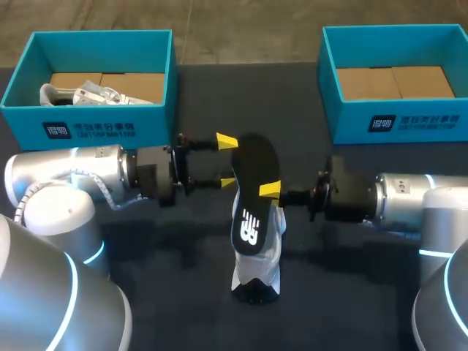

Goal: Take the shoe out of the shoebox, open the shoe tongue, remove and reinsert the insole, then place the shoe into the shoebox

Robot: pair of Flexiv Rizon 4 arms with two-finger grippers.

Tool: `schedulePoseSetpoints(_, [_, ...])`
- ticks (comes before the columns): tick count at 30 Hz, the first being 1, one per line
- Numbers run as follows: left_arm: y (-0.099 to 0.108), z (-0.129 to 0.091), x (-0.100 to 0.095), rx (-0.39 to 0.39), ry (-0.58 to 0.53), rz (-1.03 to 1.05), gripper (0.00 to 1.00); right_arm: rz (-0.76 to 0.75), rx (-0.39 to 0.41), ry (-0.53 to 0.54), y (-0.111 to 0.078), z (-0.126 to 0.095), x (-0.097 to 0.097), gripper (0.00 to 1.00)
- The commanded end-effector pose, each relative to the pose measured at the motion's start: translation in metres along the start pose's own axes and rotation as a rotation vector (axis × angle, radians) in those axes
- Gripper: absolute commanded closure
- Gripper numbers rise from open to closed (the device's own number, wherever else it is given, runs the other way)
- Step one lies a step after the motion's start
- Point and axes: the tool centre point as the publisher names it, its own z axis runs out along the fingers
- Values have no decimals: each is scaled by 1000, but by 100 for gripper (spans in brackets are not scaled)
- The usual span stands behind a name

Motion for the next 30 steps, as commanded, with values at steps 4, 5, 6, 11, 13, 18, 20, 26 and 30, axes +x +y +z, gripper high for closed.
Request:
schedulePoseSetpoints(4, [3,7,4,13,-5,-5,38,-11,-21,-2,-1,3,0,100])
schedulePoseSetpoints(5, [3,7,4,15,-6,-5,37,-14,-23,-4,0,4,0,100])
schedulePoseSetpoints(6, [2,8,5,16,-6,-5,36,-15,-24,-5,1,4,0,100])
schedulePoseSetpoints(11, [3,10,7,18,1,-5,42,-16,-23,-4,4,7,-1,100])
schedulePoseSetpoints(13, [3,11,8,17,5,-5,44,-15,-23,-3,5,8,-1,100])
schedulePoseSetpoints(18, [2,14,10,22,19,1,51,-14,-27,1,7,9,-2,100])
schedulePoseSetpoints(20, [2,15,10,24,21,3,54,-14,-28,1,7,9,-2,100])
schedulePoseSetpoints(26, [1,18,11,25,41,20,59,-13,-27,-1,8,9,0,100])
schedulePoseSetpoints(30, [2,21,12,28,51,21,61,-13,-27,-1,8,9,0,100])
